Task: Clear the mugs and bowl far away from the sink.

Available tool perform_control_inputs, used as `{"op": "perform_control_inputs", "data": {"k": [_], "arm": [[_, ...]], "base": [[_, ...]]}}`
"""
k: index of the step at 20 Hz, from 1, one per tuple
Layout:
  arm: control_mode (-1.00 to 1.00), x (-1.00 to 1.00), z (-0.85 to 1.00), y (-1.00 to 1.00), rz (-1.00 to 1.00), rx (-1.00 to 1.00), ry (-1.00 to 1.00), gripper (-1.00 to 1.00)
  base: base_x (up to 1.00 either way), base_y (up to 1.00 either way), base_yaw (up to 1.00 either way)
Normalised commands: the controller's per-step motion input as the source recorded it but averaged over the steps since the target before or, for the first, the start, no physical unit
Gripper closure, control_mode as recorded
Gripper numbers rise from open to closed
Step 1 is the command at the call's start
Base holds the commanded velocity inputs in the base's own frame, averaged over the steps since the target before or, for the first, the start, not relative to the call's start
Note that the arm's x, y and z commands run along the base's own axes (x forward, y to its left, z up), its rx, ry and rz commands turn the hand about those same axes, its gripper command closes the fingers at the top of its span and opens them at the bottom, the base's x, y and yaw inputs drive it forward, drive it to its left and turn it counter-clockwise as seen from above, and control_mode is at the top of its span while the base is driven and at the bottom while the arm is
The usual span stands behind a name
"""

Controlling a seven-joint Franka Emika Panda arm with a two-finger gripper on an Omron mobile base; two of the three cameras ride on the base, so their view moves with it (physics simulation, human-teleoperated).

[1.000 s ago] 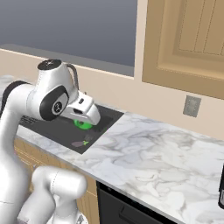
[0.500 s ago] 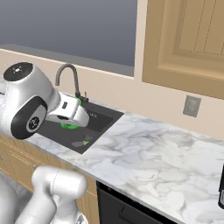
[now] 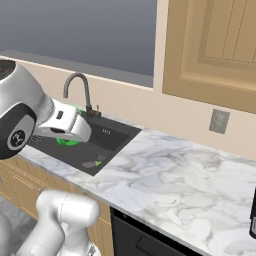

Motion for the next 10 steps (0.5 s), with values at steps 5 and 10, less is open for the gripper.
{"op": "perform_control_inputs", "data": {"k": [5,10], "arm": [[1.00,-0.06,0.02,0.04,0.01,0.00,0.00,1.00],[1.00,0.00,0.00,0.00,0.00,0.00,0.00,1.00]], "base": [[-0.24,0.53,0.09],[-0.43,1.00,0.23]]}}
